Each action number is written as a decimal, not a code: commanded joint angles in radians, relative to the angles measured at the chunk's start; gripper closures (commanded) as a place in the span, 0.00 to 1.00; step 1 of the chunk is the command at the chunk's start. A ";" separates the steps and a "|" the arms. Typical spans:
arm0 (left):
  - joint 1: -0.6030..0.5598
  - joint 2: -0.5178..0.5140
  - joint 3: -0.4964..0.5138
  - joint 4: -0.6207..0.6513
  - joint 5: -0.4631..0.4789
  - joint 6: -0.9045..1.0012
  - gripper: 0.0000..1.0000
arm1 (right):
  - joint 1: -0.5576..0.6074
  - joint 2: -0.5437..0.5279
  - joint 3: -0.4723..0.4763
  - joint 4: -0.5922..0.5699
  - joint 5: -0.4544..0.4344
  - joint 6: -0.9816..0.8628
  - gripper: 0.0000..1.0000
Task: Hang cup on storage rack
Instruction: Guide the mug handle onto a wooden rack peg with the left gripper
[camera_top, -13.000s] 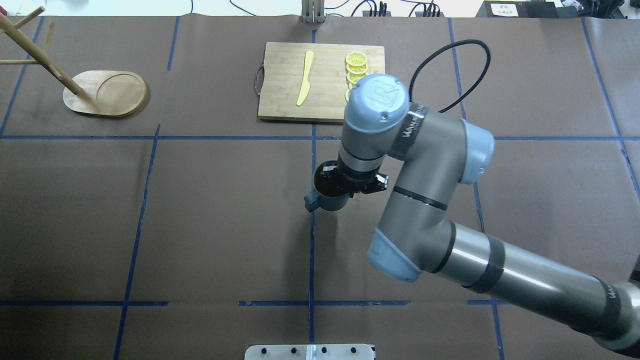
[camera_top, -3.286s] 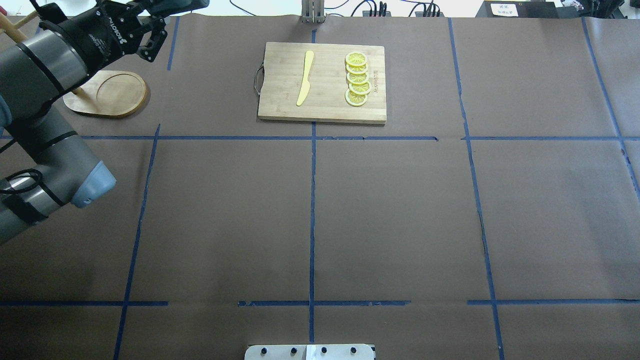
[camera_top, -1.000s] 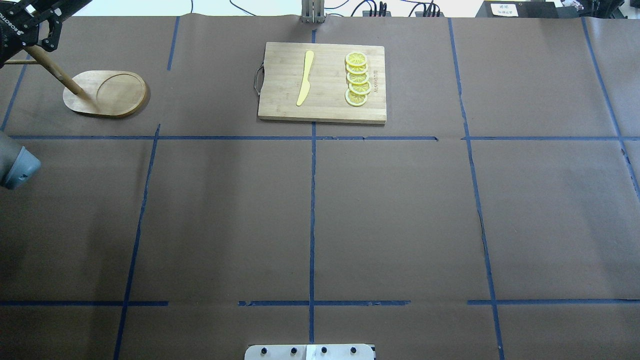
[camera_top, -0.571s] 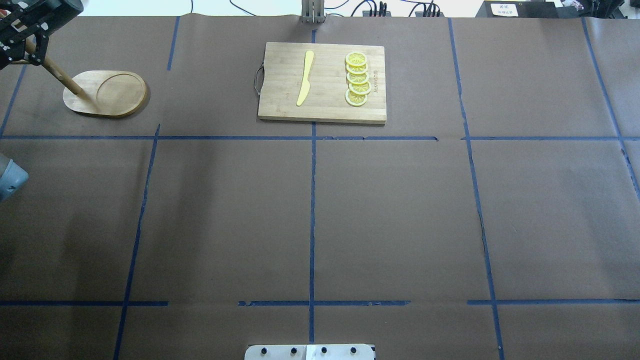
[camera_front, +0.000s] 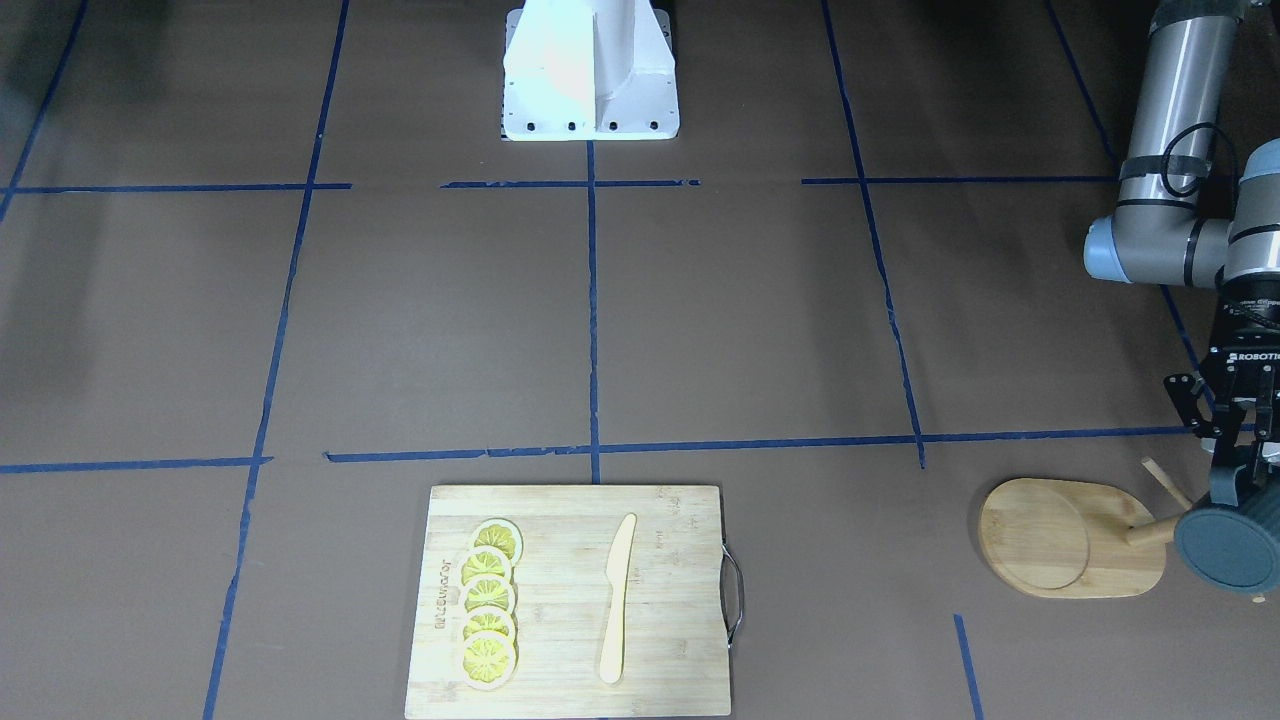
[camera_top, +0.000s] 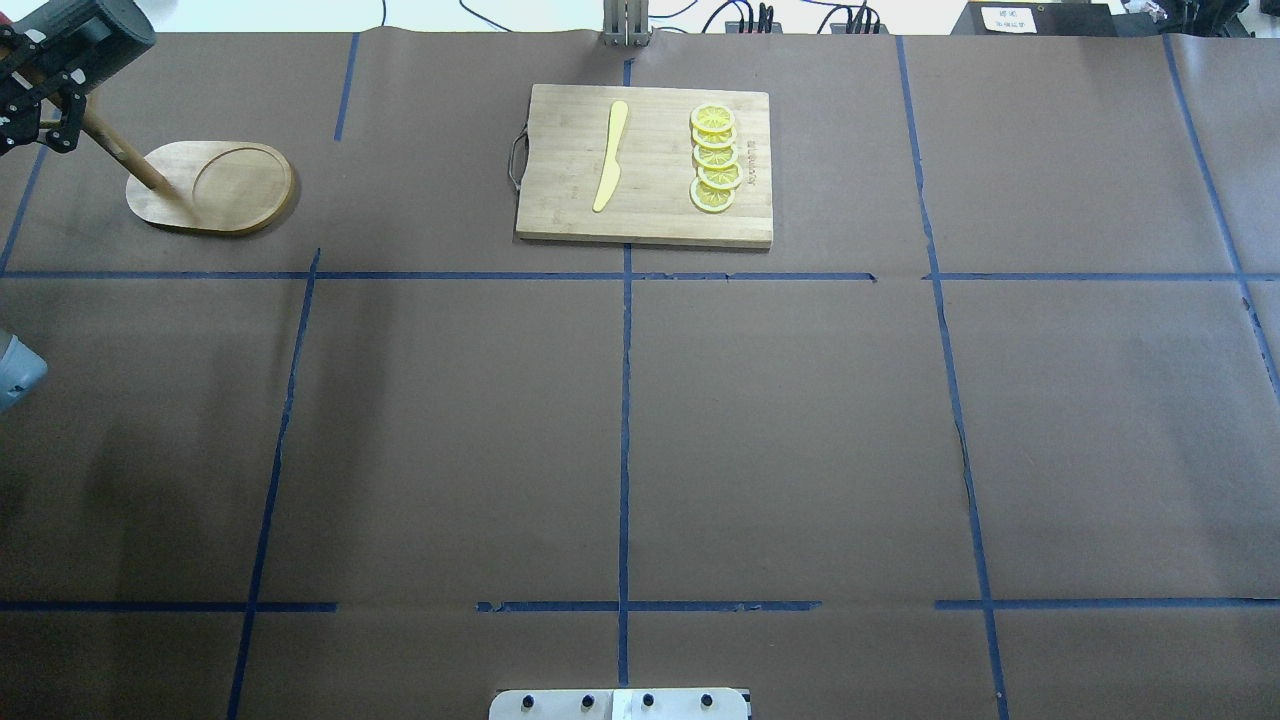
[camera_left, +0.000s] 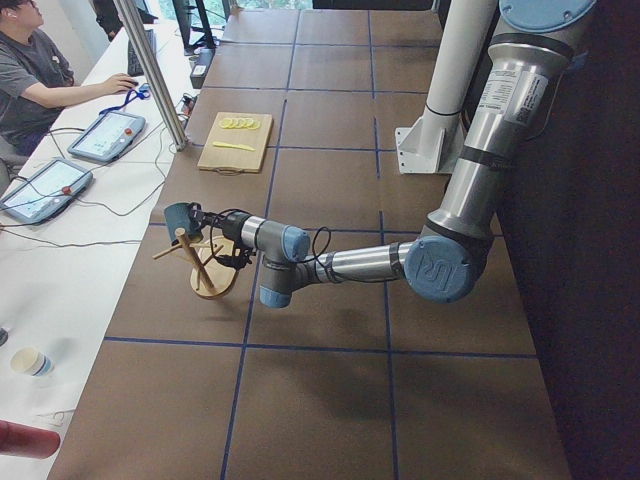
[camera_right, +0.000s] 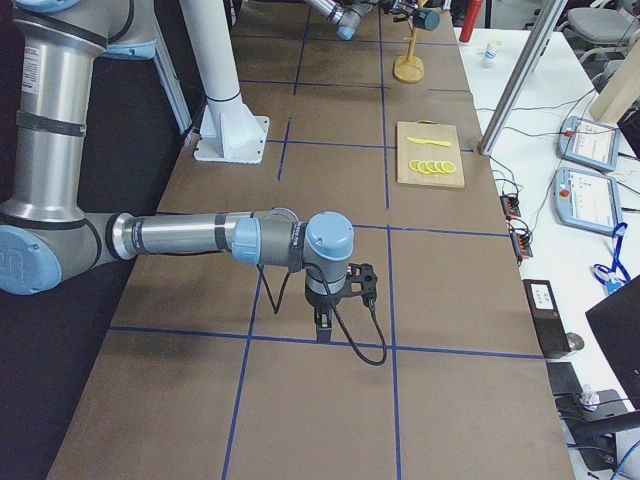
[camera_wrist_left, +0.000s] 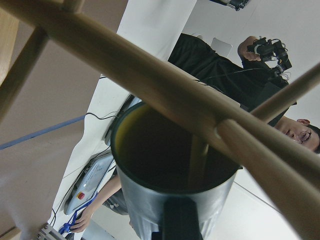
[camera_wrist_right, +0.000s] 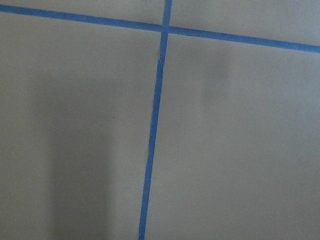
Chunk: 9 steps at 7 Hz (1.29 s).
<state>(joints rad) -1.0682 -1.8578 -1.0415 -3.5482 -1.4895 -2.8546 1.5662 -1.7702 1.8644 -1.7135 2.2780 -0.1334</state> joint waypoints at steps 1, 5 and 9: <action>0.001 0.000 0.003 -0.003 0.000 0.001 0.76 | 0.000 0.000 -0.001 0.000 0.000 0.000 0.00; 0.001 0.002 0.001 -0.004 0.002 0.003 0.42 | 0.000 0.000 -0.004 0.000 0.000 0.000 0.00; -0.001 0.009 -0.008 -0.017 0.000 0.006 0.00 | 0.000 0.000 -0.005 0.000 0.000 0.000 0.00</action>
<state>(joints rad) -1.0679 -1.8509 -1.0456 -3.5567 -1.4894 -2.8497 1.5662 -1.7708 1.8597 -1.7135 2.2780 -0.1334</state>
